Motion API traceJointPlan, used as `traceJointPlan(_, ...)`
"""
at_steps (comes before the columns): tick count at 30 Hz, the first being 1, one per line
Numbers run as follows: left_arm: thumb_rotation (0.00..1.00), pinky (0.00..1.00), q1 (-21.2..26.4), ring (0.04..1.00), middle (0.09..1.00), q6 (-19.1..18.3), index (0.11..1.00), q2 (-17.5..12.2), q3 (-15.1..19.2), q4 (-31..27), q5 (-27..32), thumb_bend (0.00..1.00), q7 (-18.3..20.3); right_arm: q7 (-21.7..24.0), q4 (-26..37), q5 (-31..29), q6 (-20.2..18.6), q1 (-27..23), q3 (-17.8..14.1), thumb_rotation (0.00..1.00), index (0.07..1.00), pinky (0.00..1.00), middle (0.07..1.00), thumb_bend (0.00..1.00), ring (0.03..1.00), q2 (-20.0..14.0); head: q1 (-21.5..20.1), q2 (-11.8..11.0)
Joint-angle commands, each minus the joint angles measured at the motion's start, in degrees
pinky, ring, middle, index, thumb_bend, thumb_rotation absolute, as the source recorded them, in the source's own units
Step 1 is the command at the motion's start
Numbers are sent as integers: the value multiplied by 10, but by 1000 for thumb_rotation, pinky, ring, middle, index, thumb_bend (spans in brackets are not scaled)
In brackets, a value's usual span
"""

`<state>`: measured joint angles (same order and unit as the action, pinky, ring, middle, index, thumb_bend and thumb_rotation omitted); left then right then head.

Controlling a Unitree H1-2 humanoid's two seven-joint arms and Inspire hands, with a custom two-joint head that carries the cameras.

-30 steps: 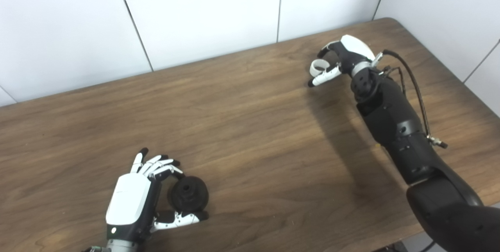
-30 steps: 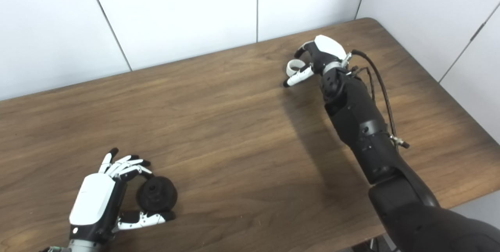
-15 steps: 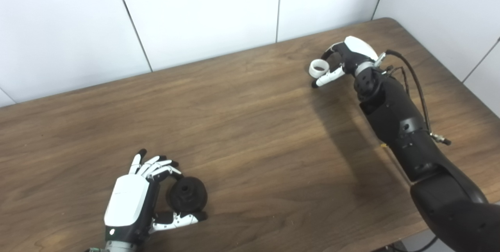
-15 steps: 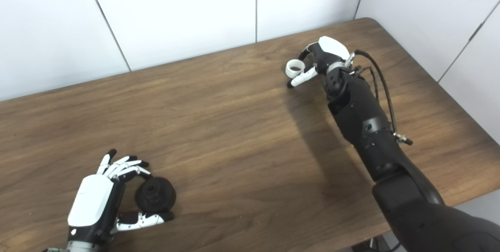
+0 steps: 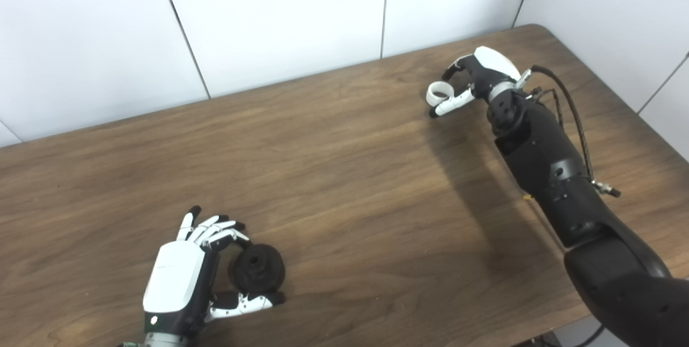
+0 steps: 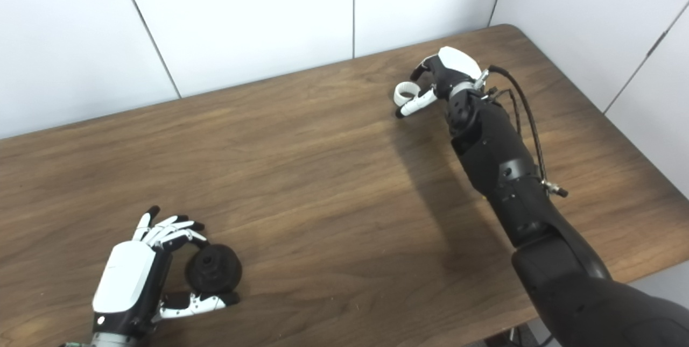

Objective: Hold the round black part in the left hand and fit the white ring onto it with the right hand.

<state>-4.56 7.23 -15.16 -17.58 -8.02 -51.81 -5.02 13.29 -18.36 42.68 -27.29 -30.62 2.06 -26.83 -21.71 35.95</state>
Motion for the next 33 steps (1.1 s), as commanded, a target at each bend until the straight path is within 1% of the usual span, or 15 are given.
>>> traceJointPlan(1,51,1000,-14,839,747,-9,485,-5,-4,8,-13,523,2,-20,7,-1,4,-29,-2,234,690,1000,863,805,971,-7,0,0)
traceJointPlan(4,51,1000,-14,843,748,-11,485,-2,-5,7,-13,524,3,-24,-2,0,4,-33,2,222,684,1000,863,802,965,-6,2,0)
traceJointPlan(10,50,1000,-13,841,744,-9,485,-1,-5,9,-15,523,-2,-20,-6,3,4,-33,-2,193,661,1000,841,779,963,-6,4,1)
traceJointPlan(15,50,1000,-14,841,744,-12,485,0,-7,4,-18,524,1,-9,2,9,4,-28,-7,217,643,1000,866,762,974,-10,7,1)
traceJointPlan(18,50,1000,-13,839,742,-10,485,1,-8,4,-19,524,-1,-3,11,7,4,-24,-12,205,618,1000,885,749,980,-12,8,2)
traceJointPlan(19,50,1000,-13,839,741,-10,484,2,-8,5,-18,524,-3,-4,14,7,4,-23,-13,177,557,1000,887,638,981,-12,8,2)
traceJointPlan(20,50,1000,-13,839,740,-11,485,3,-8,5,-18,524,-3,-7,16,5,4,-22,-14,158,518,1000,887,569,978,-12,8,1)
traceJointPlan(21,50,1000,-13,839,740,-11,484,3,-8,5,-18,524,-4,-9,17,4,4,-21,-14,150,505,1000,884,546,976,-12,8,1)
traceJointPlan(26,51,1000,-12,839,742,-12,484,3,-9,3,-20,524,-2,-18,23,2,4,-16,-13,136,490,1000,864,521,965,-13,7,1)
traceJointPlan(33,50,1000,-11,835,739,-12,484,4,-9,2,-21,524,-4,-12,27,5,4,-10,1,135,489,1000,849,518,964,-23,6,2)
